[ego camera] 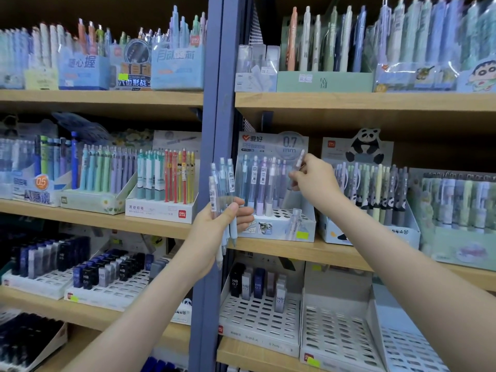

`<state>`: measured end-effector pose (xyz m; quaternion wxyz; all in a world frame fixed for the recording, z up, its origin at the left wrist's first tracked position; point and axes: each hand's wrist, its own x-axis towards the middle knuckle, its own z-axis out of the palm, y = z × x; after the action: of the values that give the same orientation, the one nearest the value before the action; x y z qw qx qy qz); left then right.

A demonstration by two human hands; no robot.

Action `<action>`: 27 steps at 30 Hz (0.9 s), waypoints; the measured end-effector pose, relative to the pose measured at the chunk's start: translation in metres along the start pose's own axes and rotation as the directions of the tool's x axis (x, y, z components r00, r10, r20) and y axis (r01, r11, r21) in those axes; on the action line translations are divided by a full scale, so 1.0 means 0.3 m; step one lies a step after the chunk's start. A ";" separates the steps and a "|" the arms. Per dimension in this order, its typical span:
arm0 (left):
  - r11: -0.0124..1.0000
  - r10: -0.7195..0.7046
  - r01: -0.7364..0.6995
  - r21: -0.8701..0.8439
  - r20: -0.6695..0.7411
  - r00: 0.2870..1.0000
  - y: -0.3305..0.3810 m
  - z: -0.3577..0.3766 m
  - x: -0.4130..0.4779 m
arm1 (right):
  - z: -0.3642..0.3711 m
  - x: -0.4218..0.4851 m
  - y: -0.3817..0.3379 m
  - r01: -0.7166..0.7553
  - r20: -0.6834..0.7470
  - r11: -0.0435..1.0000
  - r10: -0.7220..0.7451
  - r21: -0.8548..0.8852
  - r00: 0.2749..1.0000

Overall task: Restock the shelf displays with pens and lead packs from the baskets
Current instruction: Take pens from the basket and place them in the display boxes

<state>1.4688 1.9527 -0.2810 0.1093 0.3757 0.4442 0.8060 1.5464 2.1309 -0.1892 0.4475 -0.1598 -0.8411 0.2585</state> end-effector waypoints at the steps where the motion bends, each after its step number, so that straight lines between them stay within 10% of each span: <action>1: 1.000 0.002 -0.002 0.000 0.002 1.000 0.000 -0.003 -0.002 | 0.000 0.001 -0.002 -0.002 -0.008 1.000 0.002 0.003 1.000; 27: 0.999 0.038 -0.037 -0.023 0.030 0.999 0.023 -0.024 0.021 | 0.016 0.005 0.007 0.126 0.047 0.964 -0.118 -0.234 0.992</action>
<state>1.4605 1.9472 -0.2746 0.1054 0.3949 0.4261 0.8071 1.5416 2.1318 -0.1917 0.4264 -0.1556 -0.8813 0.1313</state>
